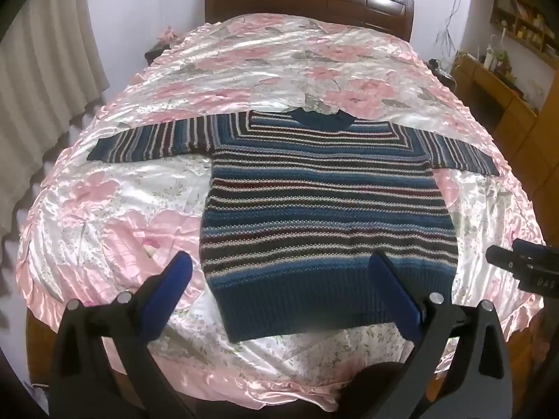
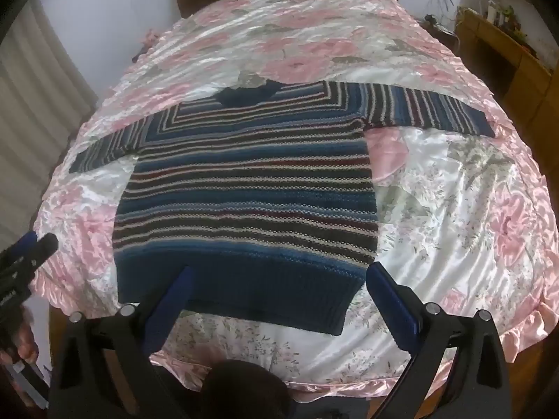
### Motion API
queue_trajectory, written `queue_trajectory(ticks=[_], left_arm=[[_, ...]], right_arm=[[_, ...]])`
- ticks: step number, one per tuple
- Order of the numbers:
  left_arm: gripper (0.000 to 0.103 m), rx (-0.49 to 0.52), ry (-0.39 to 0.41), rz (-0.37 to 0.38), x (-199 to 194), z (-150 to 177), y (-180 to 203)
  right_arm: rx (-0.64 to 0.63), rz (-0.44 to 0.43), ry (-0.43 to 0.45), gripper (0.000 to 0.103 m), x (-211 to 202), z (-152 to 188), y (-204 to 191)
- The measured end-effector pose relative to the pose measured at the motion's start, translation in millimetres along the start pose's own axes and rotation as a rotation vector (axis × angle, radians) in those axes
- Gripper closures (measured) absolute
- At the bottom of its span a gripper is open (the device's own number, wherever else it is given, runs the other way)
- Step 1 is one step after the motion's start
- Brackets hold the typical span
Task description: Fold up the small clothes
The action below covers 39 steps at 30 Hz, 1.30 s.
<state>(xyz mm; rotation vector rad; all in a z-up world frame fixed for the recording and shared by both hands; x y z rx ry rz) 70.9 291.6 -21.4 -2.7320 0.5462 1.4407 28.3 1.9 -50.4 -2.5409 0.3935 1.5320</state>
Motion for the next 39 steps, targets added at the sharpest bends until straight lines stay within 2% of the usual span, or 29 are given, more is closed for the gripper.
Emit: queue_trajectory(ticks=[5,6,9,15,39], left_arm=[[0.003,-0.001,-0.005,0.007,-0.5,0.7,3.5],[0.003,0.002,-0.006,0.004,-0.7,1.1,4.7],[0.003,-0.013,-0.009,0.006,-0.9,-0.9,-4.0],[0.003,-0.014,-0.014,0.001,0.8,-1.6,-9.7],[0.003,-0.007,-0.025,-0.003,7.5,2.5,-3.0]], right_arm=[[0.007,-0.006,0.015,0.004,-6.8,-0.8,0.5],[0.013,-0.008,-0.005,0.004,1.5,-3.9,-1.0],[0.007,0.013,0.005,0.004,1.6,-5.6,0.0],[0.03,0.002,0.02,0.004,1.0,-5.0,3.0],[0.034,0.029,0.02,0.004,7.5,-6.4,6.5]])
Point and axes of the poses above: each gripper's, at about its wrist camera, not at the fingertips, and x roughly the way its jaws point, y to its right, z to its underside, the point moved 6 cm from there along x, roughly the way its jaws point, and after that the axes turned 9 degrees about z, right-handed, at the moved point
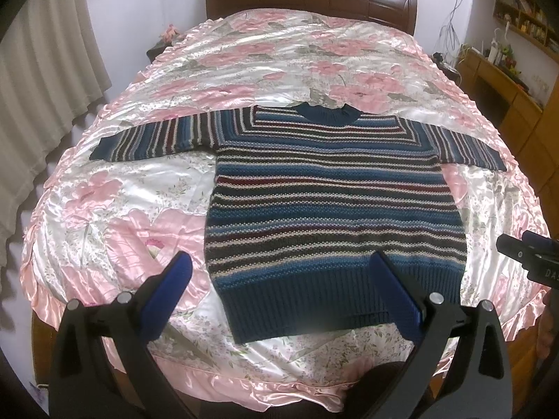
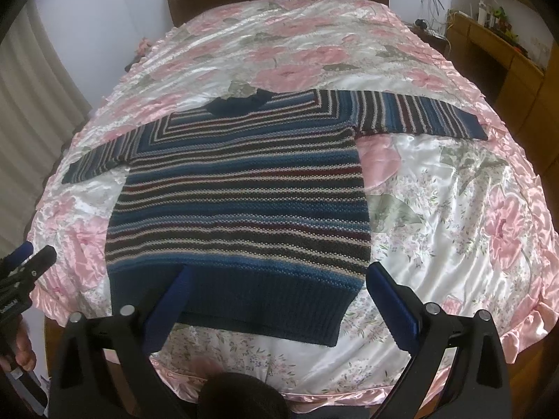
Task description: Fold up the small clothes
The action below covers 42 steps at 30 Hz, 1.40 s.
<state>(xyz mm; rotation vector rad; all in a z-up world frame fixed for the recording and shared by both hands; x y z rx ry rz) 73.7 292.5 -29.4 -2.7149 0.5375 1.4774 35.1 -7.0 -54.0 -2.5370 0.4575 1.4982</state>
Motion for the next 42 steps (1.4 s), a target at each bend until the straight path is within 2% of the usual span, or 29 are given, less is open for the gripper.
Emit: queue_trajectory(ticks=[42], left_arm=[[0.003,0.0,-0.015,0.003,9.9,3.0,-1.1]], right_arm=[[-0.002,-0.01,-0.001,0.004,2.2,-0.7,-4.7]])
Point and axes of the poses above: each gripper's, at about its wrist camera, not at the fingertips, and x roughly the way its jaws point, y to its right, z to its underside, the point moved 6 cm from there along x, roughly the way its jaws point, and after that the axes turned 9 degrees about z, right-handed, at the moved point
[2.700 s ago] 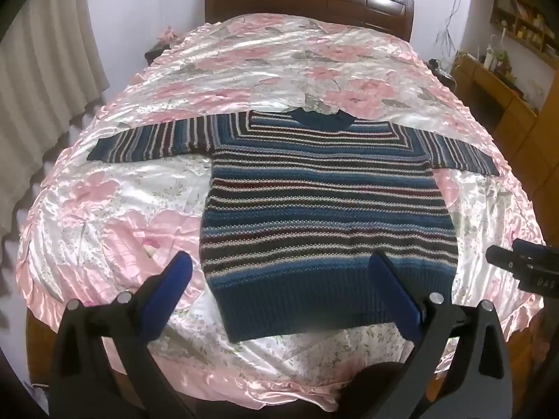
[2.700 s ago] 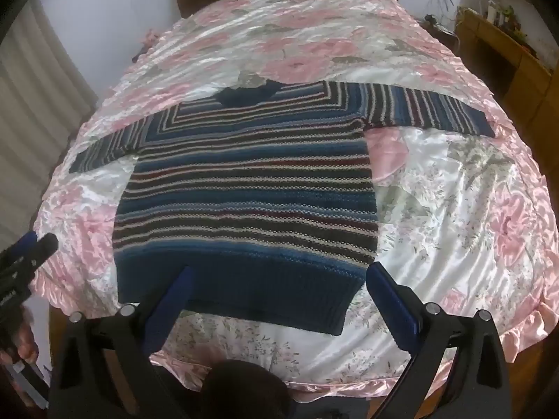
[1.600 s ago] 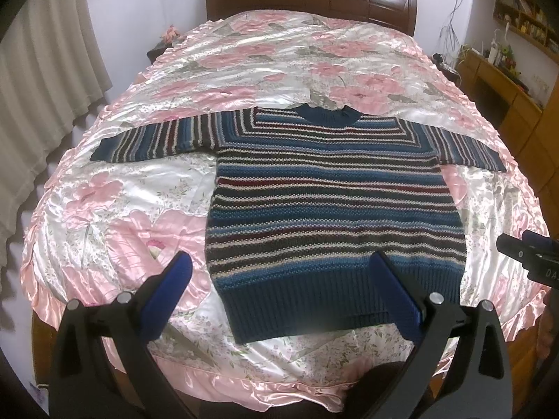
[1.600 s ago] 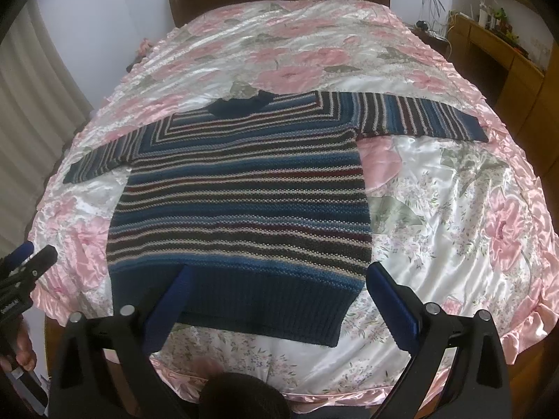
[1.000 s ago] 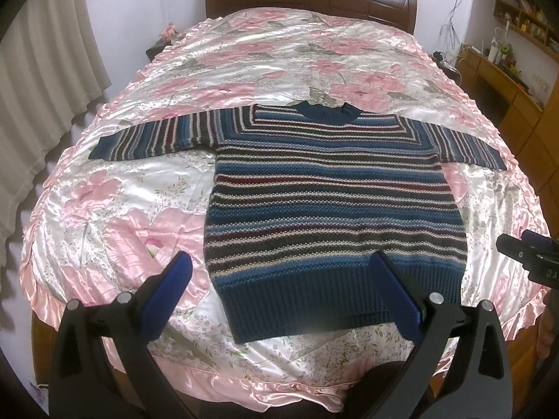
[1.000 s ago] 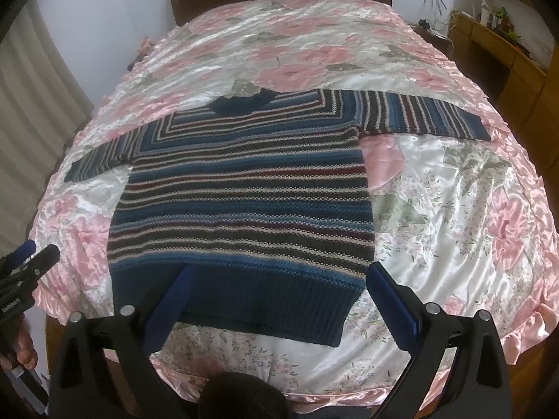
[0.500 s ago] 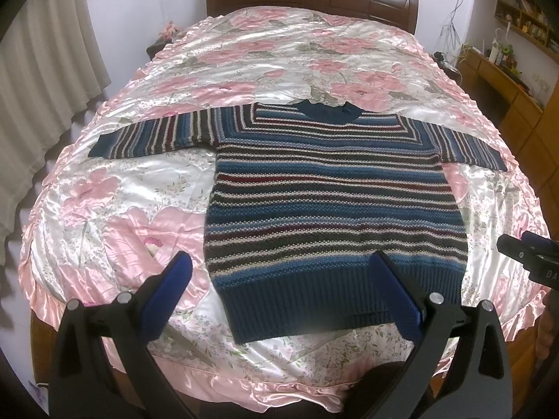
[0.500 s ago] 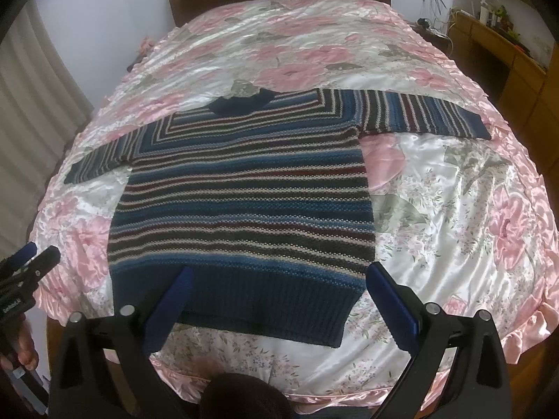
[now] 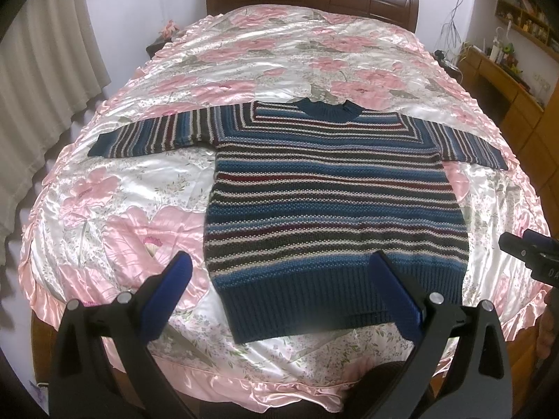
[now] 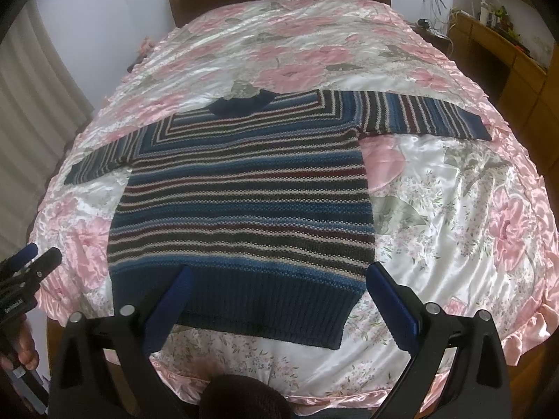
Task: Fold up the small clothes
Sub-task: 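Grasp the ribbed cuff of one sleeve with the right tool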
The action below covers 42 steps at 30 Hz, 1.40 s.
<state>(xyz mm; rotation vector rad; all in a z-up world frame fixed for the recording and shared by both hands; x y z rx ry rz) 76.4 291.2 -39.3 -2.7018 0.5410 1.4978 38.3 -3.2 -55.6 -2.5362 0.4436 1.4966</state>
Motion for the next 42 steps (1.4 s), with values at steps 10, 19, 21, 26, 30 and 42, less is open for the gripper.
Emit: queue_trajectory(ticks=[10,19,21,26,30,42], left_arm=[[0.003,-0.001,-0.003,0.0,1.1,-1.1,-1.8],[0.003,-0.006,-0.014,0.014,5.2,-1.5,-3.3],[0.003,-0.008,-0.03,0.016,12.1,-2.7,-4.6],[0.003,-0.014,-0.073,-0.005,36.6,-15.8,0.3],[0.003,-0.039,-0.091,0.029,62.8,-46.9,19.0],[0.003,0.021,-0.066,0.1,180.2,-173.6,162.1]], right_arm=[[0.001,0.0,-0.005,0.004,2.8,-1.8,1.5],[0.017,-0.004,-0.007,0.004,9.6,-3.7,6.3],[0.018,0.011,-0.004,0.004,13.5,-7.1,12.8],[0.043,0.028,0.037,0.004,20.6,-28.0,48.5],[0.078,0.036,0.042,0.004,32.9,-58.9,97.9],[0.218,0.136,-0.066,0.004,131.9,-183.8,289.4]])
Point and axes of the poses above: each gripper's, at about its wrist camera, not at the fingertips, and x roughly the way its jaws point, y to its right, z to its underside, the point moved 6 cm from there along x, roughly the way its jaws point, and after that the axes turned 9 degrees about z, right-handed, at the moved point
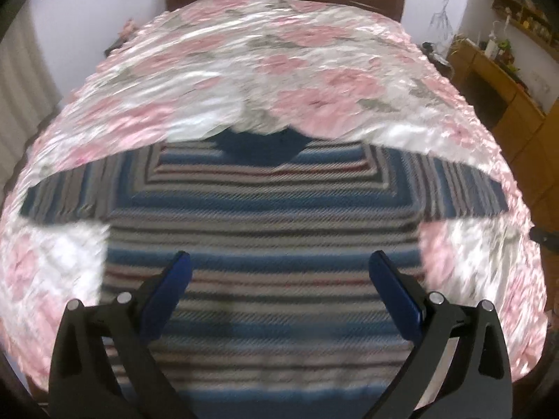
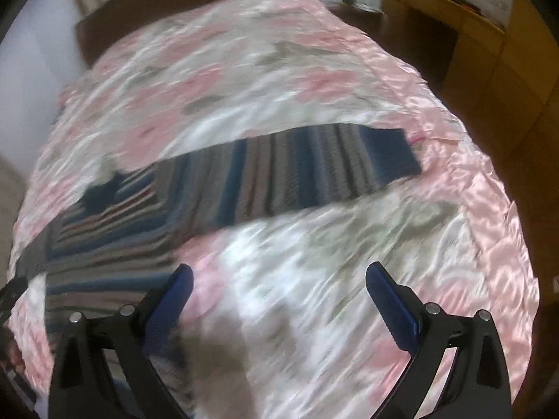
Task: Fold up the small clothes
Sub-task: 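Grasp the ribbed cuff of one sleeve with the right tool, then fold the held sleeve across the sweater body with the right tool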
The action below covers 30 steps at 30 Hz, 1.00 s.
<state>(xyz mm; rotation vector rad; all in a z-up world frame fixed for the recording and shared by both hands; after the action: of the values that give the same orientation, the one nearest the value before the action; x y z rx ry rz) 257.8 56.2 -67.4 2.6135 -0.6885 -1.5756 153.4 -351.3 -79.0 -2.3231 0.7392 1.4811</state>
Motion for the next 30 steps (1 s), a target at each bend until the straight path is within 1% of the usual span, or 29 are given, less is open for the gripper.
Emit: queue_trajectory(ticks=[1,3,5,6,8,9,12,16,19,21,22,23,24,25,26,28,29,30], left_arm=[[0.003,0.007,-0.003,0.007,9.0,-7.2,9.5],[0.003,0.026,-0.007,0.027,30.3,-21.3,33.6],[0.003,0.047,-0.011,0.029,48.1,-30.2,51.1],[0.003,0.053,-0.015,0.028,55.2,-33.1,57.1],[0.003,0.056,-0.025,0.04,70.7,-37.7,66.3],[0.003,0.052,-0.025,0.044,76.7,-39.5,67.6],[0.003,0.033,-0.027,0.029,93.3,-45.9,66.1],[0.003,-0.009,-0.038,0.0,112.3,-54.0,51.6],[0.003,-0.032,-0.037,-0.003,116.8,-56.4,42.3],[0.003,-0.03,-0.034,-0.014,119.5,-56.5,36.7],[0.003,-0.028,-0.037,-0.018,120.5,-55.9,34.5],[0.003,-0.026,-0.039,-0.021,121.8,-55.5,32.3],[0.003,-0.022,-0.044,-0.028,123.8,-55.1,28.6],[0.003,-0.021,-0.047,-0.035,125.0,-54.8,24.8],[0.003,-0.024,-0.048,-0.044,126.4,-55.0,20.4],[0.003,-0.038,-0.048,-0.061,128.1,-56.2,9.6],[0.003,-0.047,-0.047,-0.07,129.0,-57.7,3.3],[0.003,-0.055,-0.048,-0.083,129.9,-58.9,-3.8]], right_arm=[[0.019,0.014,-0.031,0.004,20.7,-16.2,17.9],[0.046,0.047,-0.094,0.004,53.0,-31.9,46.3],[0.068,0.049,-0.143,0.004,74.4,-36.6,64.5],[0.087,0.061,-0.165,0.004,91.1,-42.8,80.1],[0.116,0.085,-0.181,0.004,111.0,-49.5,98.8],[0.139,0.086,-0.189,0.004,120.9,-52.7,107.3],[0.174,0.058,-0.206,0.004,138.9,-57.9,113.0],[0.204,0.06,-0.212,0.004,156.7,-66.9,115.7],[0.245,0.061,-0.23,0.004,172.6,-71.6,122.0],[0.268,0.08,-0.258,0.008,184.1,-69.1,127.4],[0.282,0.072,-0.267,0.017,188.7,-68.4,128.3],[0.297,0.059,-0.271,0.023,192.3,-67.1,129.3],[0.318,0.056,-0.27,0.025,194.8,-65.5,131.5],[0.329,0.059,-0.258,0.032,194.9,-65.6,132.9],[0.334,0.058,-0.24,0.05,193.2,-66.5,133.6],[0.354,0.019,-0.21,0.082,188.3,-70.1,132.5],[0.366,0.002,-0.189,0.093,183.5,-72.8,130.6],[0.354,-0.001,-0.16,0.093,176.9,-75.8,127.4]])
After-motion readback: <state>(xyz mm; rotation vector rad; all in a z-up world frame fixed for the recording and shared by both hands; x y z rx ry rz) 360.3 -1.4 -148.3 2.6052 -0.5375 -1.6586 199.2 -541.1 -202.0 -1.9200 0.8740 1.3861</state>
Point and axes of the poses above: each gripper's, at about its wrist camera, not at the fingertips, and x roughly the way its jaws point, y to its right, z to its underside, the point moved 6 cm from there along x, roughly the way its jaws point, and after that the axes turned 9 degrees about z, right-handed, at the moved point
